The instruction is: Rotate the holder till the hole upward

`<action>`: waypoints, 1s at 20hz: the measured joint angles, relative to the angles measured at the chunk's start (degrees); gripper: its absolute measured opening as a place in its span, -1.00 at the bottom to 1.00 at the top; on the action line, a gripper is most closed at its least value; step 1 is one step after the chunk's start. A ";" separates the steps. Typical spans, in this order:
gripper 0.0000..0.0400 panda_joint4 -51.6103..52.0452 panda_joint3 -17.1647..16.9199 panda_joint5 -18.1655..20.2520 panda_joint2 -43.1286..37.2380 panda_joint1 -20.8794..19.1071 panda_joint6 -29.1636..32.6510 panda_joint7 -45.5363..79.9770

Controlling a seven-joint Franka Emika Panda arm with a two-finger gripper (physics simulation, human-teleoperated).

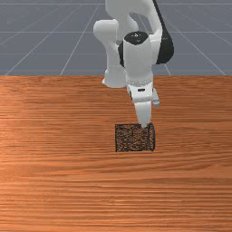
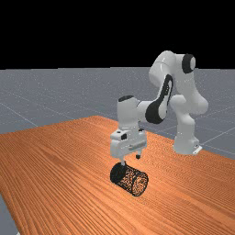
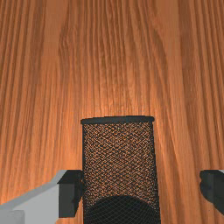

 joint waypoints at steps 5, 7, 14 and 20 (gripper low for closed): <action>1.00 1.50 0.77 -1.24 1.02 3.35 0.29 4.93; 1.00 3.02 -1.42 -5.05 1.82 7.50 -0.18 15.29; 1.00 10.61 1.00 -4.72 6.52 10.37 -6.43 15.58; 1.00 9.70 -4.03 -12.45 11.49 15.63 -0.03 22.29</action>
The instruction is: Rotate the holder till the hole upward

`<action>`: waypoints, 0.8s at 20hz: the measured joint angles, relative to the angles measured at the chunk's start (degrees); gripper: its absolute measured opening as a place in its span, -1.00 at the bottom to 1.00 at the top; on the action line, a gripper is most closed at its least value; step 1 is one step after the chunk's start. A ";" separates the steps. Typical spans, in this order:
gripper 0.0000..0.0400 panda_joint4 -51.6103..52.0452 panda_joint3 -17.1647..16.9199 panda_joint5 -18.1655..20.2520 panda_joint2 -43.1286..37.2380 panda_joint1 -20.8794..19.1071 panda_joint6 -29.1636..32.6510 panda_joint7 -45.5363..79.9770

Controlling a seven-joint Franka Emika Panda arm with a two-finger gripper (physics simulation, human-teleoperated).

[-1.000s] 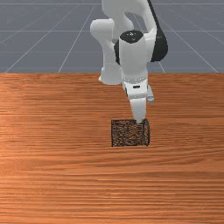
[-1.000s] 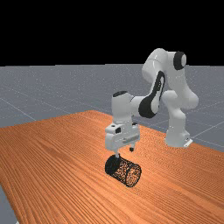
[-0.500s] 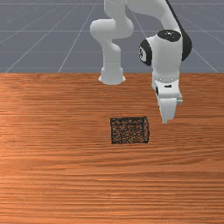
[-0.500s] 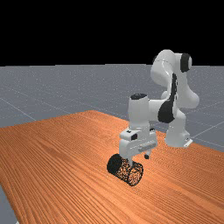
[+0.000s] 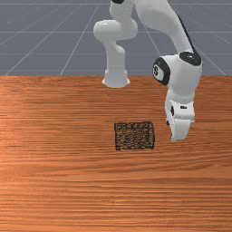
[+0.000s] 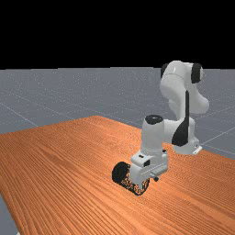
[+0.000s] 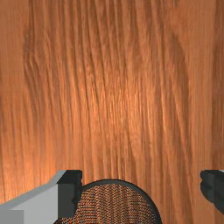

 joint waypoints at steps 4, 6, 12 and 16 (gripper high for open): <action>1.00 23.94 -11.39 -14.06 15.66 10.88 -24.60 5.94; 1.00 2.25 -3.11 -4.14 5.15 4.39 0.55 4.51; 1.00 8.44 -8.75 -11.61 10.82 11.76 -6.90 12.37; 1.00 33.72 -19.64 -23.79 24.32 20.13 -37.13 12.52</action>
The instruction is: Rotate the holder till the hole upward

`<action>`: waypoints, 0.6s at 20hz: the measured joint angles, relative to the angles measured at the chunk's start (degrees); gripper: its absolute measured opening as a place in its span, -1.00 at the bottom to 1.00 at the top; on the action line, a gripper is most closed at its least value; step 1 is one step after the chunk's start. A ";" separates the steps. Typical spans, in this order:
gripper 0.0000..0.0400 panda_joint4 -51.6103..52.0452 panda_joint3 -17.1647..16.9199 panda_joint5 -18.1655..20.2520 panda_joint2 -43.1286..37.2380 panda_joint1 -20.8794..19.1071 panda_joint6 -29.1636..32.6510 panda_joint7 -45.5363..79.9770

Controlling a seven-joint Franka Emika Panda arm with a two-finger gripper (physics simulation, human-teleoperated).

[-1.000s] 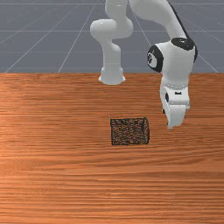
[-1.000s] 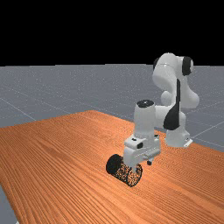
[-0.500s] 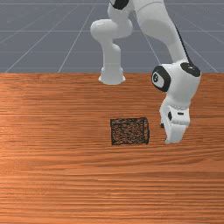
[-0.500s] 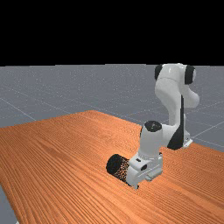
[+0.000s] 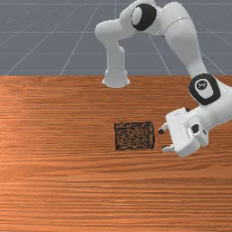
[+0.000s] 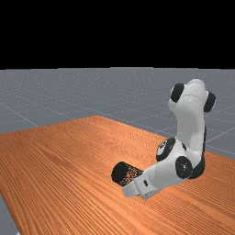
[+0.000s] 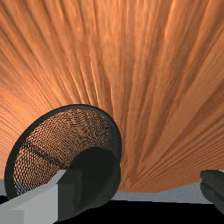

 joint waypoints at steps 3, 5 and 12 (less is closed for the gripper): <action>1.00 -16.23 2.85 1.97 -8.78 -0.20 11.65 5.24; 1.00 -21.28 3.66 2.74 -11.86 -1.63 16.79 4.72; 1.00 -30.63 1.07 -0.01 -16.23 -5.63 24.68 1.91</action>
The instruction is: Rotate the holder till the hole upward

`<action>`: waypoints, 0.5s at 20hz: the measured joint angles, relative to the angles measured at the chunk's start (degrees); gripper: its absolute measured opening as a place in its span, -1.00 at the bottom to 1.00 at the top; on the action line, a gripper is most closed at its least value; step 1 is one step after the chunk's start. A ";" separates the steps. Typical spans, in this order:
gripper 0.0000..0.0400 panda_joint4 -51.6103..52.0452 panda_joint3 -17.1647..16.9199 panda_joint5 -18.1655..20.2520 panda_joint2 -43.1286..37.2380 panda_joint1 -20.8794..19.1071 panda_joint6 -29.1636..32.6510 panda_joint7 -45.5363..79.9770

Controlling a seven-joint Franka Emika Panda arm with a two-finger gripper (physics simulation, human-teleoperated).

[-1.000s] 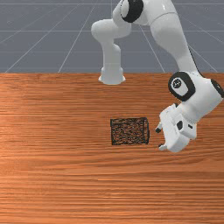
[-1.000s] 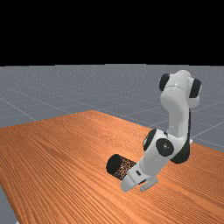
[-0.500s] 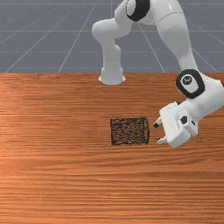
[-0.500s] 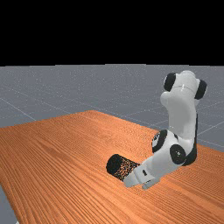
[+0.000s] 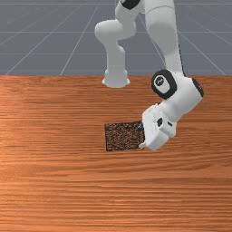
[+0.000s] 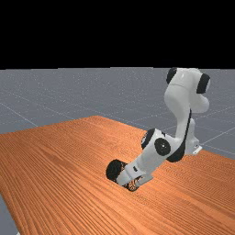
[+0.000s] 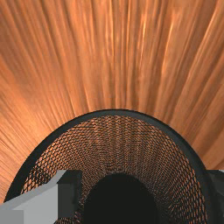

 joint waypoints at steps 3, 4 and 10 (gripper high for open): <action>0.23 -0.95 -0.21 -0.04 -0.30 -0.92 1.48 -0.48; -0.21 -1.52 0.13 0.18 -0.58 -1.35 2.69 -1.08; -0.80 -3.58 1.87 2.92 -3.23 -3.70 5.14 -4.45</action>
